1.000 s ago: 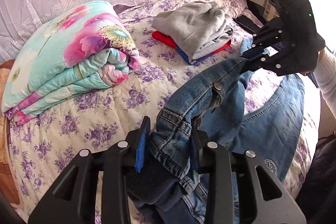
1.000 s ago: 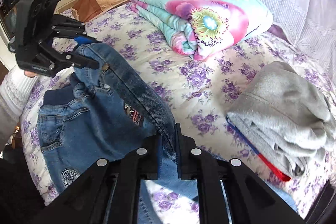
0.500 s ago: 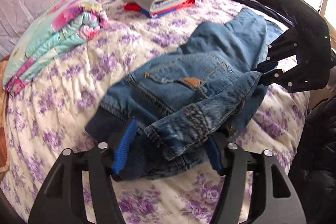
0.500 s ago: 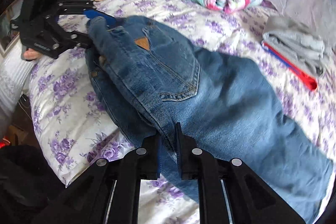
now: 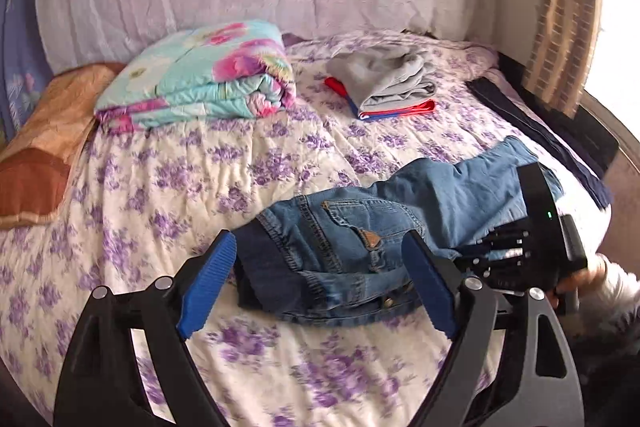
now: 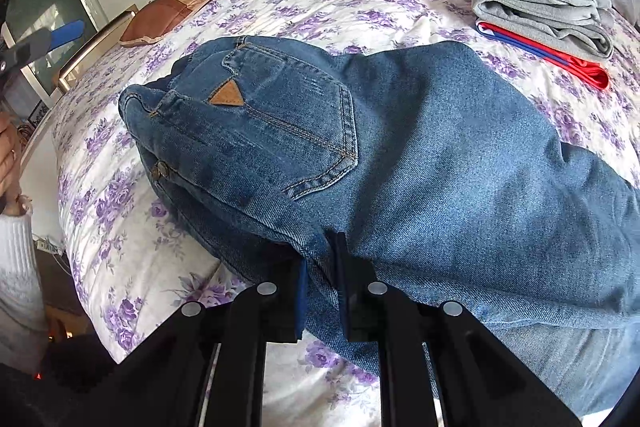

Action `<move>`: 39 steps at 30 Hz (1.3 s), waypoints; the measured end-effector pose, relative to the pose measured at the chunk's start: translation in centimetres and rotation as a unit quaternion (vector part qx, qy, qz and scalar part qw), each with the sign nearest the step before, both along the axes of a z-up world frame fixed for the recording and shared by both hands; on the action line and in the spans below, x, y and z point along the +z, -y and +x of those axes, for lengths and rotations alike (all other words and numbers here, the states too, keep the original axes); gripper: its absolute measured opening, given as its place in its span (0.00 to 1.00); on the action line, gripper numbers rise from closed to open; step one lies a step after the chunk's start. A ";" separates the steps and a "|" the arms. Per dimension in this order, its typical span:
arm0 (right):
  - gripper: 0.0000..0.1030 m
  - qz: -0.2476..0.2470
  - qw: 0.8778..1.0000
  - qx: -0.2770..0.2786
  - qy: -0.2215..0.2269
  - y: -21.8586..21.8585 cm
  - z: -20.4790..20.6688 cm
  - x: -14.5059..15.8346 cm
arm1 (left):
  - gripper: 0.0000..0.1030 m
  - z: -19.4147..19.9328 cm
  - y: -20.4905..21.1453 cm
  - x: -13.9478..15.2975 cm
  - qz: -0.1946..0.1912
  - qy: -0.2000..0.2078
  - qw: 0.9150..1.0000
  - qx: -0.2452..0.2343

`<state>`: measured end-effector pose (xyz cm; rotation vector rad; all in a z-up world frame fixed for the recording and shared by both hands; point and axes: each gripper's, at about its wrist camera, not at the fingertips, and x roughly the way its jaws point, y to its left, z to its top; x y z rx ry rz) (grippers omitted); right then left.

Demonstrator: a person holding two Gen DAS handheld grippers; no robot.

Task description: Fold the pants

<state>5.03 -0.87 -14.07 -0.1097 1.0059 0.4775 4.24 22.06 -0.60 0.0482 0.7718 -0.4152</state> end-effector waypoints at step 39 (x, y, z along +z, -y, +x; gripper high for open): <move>0.11 0.090 0.989 -0.056 -0.101 2.5 0.1 0.1 | 0.02 3.3 8.2 -11.6 -0.025 -0.162 0.979 0.121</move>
